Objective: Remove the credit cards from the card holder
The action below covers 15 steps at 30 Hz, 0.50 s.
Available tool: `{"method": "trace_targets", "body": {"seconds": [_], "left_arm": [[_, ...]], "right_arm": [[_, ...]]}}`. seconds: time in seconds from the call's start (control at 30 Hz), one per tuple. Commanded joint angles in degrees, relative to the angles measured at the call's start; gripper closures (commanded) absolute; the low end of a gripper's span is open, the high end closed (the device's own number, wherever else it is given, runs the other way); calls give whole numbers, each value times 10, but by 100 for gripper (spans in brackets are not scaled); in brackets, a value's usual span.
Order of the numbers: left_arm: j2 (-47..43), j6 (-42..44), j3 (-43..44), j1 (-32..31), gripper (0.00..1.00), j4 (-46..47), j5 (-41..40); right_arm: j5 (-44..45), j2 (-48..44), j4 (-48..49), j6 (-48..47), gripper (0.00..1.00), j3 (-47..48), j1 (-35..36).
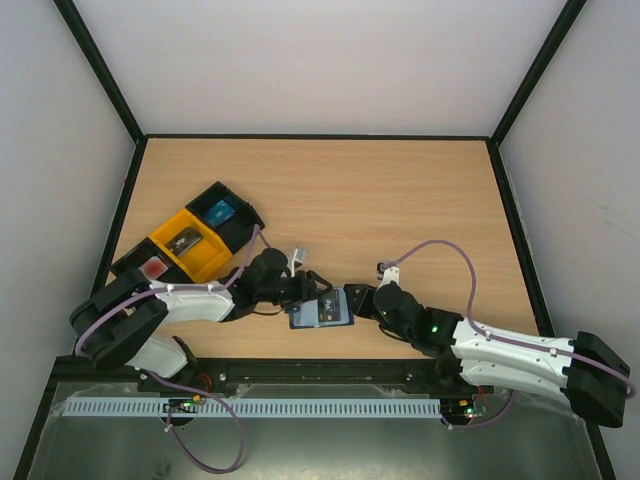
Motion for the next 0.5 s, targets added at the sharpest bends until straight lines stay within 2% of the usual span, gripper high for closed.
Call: {"method": "trace_targets", "body": {"seconds": [0.0,0.47], "left_arm": [[-26,19,-2,-3,46,-30,-41],[12,25,-36,8,57,-8,-59]], "right_arm": [[9,1,-9,-12,82,-8,3],[-47,129,88,-16,83,-1,1]]}}
